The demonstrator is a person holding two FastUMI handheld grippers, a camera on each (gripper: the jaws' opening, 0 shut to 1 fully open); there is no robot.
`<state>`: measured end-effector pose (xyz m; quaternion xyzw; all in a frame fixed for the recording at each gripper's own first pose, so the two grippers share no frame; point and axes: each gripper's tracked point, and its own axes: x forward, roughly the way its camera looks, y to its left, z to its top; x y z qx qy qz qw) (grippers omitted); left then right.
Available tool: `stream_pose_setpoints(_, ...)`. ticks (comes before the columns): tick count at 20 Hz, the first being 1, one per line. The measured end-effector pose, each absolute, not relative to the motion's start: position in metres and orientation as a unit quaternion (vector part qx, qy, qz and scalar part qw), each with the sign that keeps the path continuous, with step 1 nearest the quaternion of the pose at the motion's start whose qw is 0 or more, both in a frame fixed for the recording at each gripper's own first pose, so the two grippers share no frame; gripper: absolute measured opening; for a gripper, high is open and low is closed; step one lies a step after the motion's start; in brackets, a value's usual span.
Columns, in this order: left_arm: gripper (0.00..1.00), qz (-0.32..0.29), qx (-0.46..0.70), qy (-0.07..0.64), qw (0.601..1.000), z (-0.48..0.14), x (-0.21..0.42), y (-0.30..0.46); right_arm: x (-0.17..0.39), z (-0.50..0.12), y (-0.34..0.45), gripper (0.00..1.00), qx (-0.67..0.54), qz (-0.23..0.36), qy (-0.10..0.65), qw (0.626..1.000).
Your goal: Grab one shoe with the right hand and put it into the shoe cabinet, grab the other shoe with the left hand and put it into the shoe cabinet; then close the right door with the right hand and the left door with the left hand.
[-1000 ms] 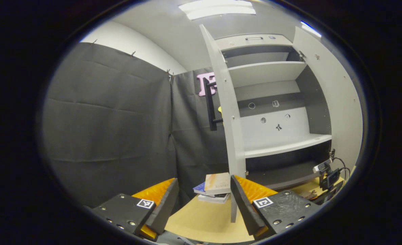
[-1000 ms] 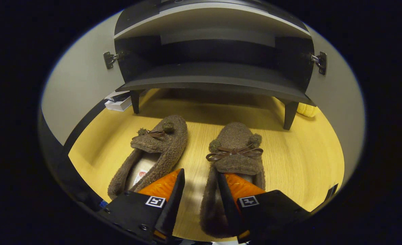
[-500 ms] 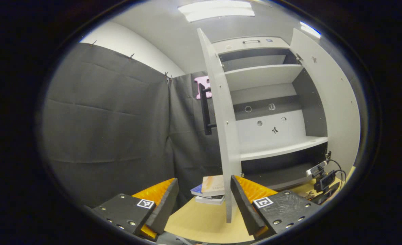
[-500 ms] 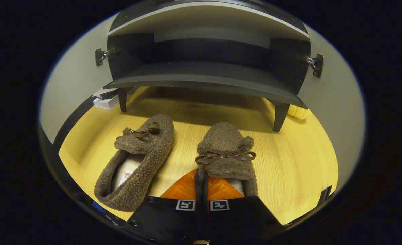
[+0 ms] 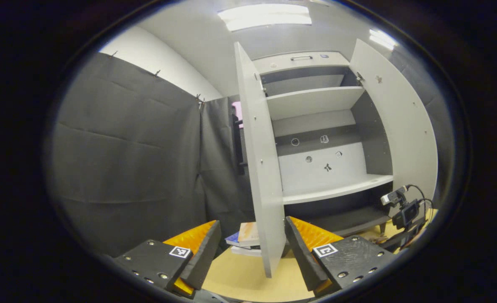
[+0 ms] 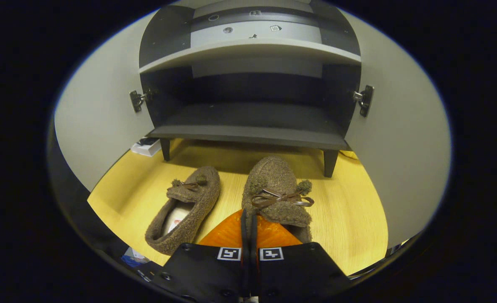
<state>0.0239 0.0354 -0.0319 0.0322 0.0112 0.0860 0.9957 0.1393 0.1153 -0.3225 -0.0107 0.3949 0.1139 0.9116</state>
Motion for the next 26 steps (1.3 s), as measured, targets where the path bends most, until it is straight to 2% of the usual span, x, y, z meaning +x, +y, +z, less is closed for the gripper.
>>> stream_pose_setpoints(1,0.89,0.083,0.031,0.010,0.996,-0.032,0.024,0.033,0.140,-0.313,0.114,0.02,-0.005,0.115,0.388,0.914)
stream_pose_setpoints(3,0.96,0.076,0.030,0.007,0.997,-0.030,0.024,0.026,0.143,-0.293,0.113,0.02,0.003,0.118,0.374,0.920)
stream_pose_setpoints(4,0.96,0.072,0.029,0.005,0.997,-0.028,0.024,0.023,0.145,-0.282,0.112,0.02,0.007,0.121,0.369,0.922)
stream_pose_setpoints(5,0.89,0.068,0.028,0.004,0.997,-0.028,0.024,0.019,0.146,-0.273,0.111,0.02,0.009,0.123,0.363,0.924)
stream_pose_setpoints(6,0.89,0.064,0.027,0.003,0.998,-0.027,0.024,0.016,0.148,-0.262,0.110,0.02,0.011,0.124,0.357,0.926)
stream_pose_setpoints(7,0.96,0.060,0.026,0.002,0.998,-0.028,0.025,0.013,0.151,-0.253,0.110,0.02,0.012,0.125,0.350,0.928)
stream_pose_setpoints(9,0.96,0.051,0.023,0.001,0.998,-0.028,0.026,0.006,0.156,-0.232,0.109,0.02,0.017,0.129,0.335,0.933)
stream_pose_setpoints(10,0.89,0.046,0.022,0.001,0.999,-0.028,0.028,0.002,0.158,-0.221,0.109,0.02,0.019,0.131,0.327,0.936)
stream_pose_setpoints(22,0.89,-0.027,-0.002,-0.001,1.000,-0.037,0.060,-0.045,0.214,-0.101,0.113,0.00,0.009,0.146,0.227,0.963)
stream_pose_setpoints(23,0.96,-0.033,-0.004,-0.001,0.999,-0.040,0.063,-0.047,0.222,-0.095,0.113,0.02,0.007,0.144,0.222,0.964)
stream_pose_setpoints(25,0.96,-0.043,-0.010,0.003,0.999,-0.045,0.072,-0.050,0.238,-0.080,0.114,0.02,0.005,0.139,0.208,0.968)
stream_pose_setpoints(26,0.89,-0.047,-0.013,0.005,0.999,-0.048,0.076,-0.051,0.247,-0.072,0.114,0.02,0.005,0.136,0.201,0.970)
